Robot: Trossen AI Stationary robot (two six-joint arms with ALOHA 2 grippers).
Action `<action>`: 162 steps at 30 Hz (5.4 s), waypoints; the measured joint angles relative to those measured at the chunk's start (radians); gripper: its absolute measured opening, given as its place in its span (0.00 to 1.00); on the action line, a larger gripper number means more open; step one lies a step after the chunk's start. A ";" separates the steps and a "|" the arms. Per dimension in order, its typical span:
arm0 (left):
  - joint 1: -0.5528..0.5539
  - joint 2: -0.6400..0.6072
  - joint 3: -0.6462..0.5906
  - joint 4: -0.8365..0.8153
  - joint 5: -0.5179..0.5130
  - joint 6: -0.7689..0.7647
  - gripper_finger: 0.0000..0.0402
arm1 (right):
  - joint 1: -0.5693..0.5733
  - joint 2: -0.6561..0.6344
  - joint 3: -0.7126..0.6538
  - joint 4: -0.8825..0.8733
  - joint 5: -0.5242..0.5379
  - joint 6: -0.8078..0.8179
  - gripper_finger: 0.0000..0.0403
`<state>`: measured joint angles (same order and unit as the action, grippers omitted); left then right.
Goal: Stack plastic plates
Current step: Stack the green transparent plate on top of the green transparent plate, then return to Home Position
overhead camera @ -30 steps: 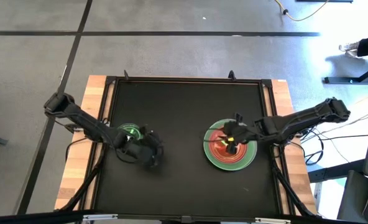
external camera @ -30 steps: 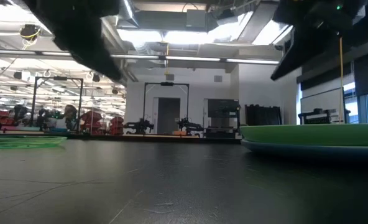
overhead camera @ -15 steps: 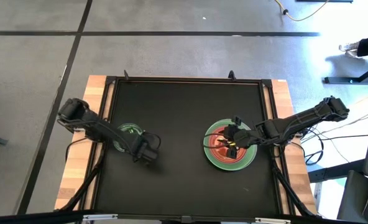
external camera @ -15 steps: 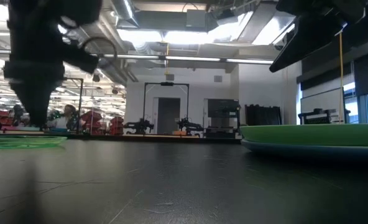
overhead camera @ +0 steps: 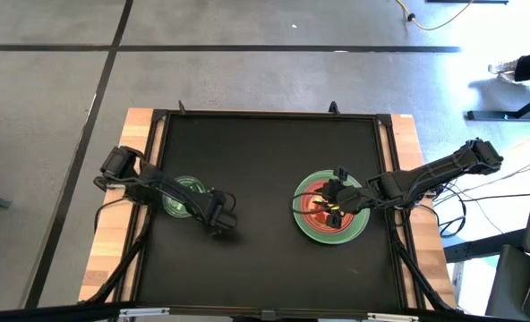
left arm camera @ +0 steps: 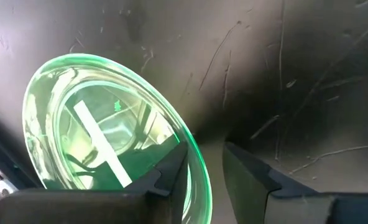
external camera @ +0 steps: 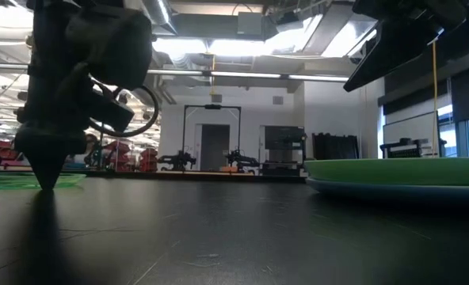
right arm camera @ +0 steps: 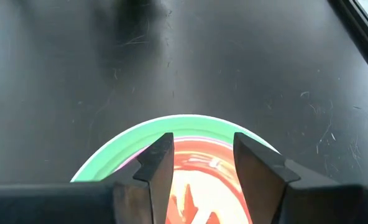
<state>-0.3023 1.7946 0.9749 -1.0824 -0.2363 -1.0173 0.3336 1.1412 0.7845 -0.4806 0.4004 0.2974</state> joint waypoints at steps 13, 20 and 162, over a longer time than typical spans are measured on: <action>-0.005 0.009 -0.007 -0.016 -0.029 0.105 0.02 | 0.000 0.000 0.000 0.000 0.011 0.000 0.39; -0.022 0.007 0.017 -0.009 -0.046 0.283 0.01 | 0.000 0.000 0.000 0.000 0.011 0.000 0.39; 0.250 -1.346 -0.967 1.524 -0.039 0.963 0.03 | -0.171 -0.747 -0.504 0.377 -0.079 -0.247 0.04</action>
<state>-0.0525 0.4483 0.0074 0.4420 -0.2750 -0.0545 0.1631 0.3938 0.2806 -0.1036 0.3214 0.0504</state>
